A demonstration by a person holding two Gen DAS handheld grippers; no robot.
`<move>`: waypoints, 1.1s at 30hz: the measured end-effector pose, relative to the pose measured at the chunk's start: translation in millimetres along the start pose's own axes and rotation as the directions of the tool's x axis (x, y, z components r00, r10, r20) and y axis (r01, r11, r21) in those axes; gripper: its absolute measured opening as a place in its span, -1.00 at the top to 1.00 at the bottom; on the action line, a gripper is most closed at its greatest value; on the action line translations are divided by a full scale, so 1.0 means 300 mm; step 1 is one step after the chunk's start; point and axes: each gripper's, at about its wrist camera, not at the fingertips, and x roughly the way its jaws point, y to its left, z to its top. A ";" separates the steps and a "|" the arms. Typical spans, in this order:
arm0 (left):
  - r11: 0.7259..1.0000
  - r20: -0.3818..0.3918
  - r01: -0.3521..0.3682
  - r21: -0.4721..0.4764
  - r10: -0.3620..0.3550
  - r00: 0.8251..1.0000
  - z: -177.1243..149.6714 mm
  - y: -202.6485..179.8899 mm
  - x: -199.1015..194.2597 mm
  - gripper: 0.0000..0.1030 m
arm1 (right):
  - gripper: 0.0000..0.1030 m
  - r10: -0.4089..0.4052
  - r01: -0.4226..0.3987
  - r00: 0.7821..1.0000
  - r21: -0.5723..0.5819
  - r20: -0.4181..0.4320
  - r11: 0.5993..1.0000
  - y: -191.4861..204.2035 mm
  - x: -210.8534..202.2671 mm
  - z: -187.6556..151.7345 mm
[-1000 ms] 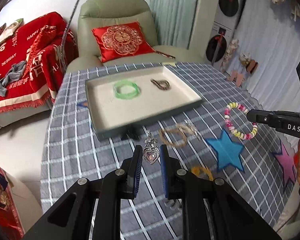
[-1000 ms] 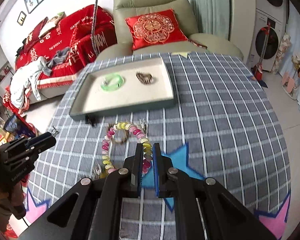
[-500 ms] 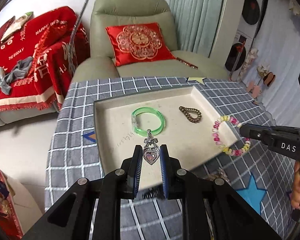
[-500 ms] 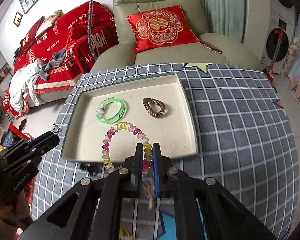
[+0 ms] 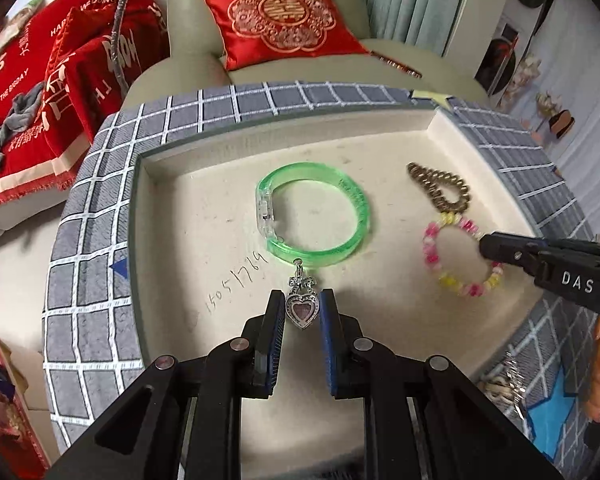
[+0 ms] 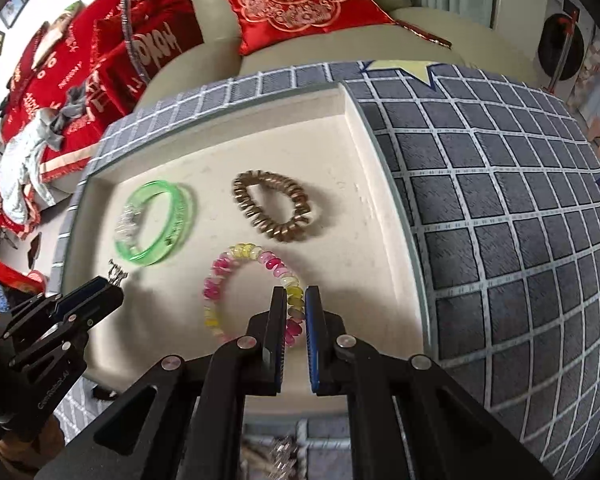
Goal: Organize jewelry
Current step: 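Carry both items into the tray and open both tools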
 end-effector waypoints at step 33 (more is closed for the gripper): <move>0.989 0.116 -0.138 0.053 0.131 0.985 0.003 -0.053 -0.004 0.37 | -0.19 -0.001 -0.003 0.989 0.022 0.151 1.000 -0.002 -0.098 0.007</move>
